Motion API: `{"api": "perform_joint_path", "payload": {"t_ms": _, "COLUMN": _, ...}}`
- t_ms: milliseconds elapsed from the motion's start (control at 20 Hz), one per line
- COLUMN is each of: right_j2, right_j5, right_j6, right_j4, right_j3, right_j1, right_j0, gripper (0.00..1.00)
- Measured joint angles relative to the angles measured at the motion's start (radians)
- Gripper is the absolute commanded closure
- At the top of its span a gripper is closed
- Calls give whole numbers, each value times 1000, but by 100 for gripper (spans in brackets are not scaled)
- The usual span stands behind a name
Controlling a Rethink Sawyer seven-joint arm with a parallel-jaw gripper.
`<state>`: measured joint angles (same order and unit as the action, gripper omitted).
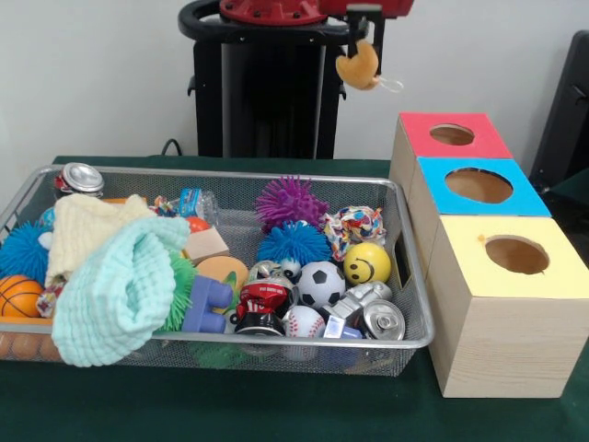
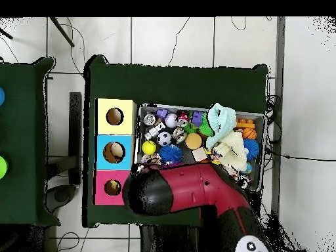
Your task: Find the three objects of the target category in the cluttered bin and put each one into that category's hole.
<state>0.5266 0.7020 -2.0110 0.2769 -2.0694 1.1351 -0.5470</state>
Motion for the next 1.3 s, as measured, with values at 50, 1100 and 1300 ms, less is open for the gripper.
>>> {"api": "perform_joint_path", "payload": {"t_ms": 50, "right_j2": 0, "right_j5": 0, "right_j6": 0, "right_j4": -12, "right_j3": -23, "right_j1": 22, "right_j0": 1, "gripper": 100}}
{"api": "perform_joint_path", "payload": {"t_ms": 1100, "right_j2": -50, "right_j5": -105, "right_j6": 0, "right_j4": -23, "right_j3": -219, "right_j1": 45, "right_j0": 229, "gripper": 100}}
{"api": "perform_joint_path", "payload": {"t_ms": 1300, "right_j2": -83, "right_j5": -135, "right_j6": 0, "right_j4": -23, "right_j3": -219, "right_j1": 20, "right_j0": 275, "gripper": 100}}
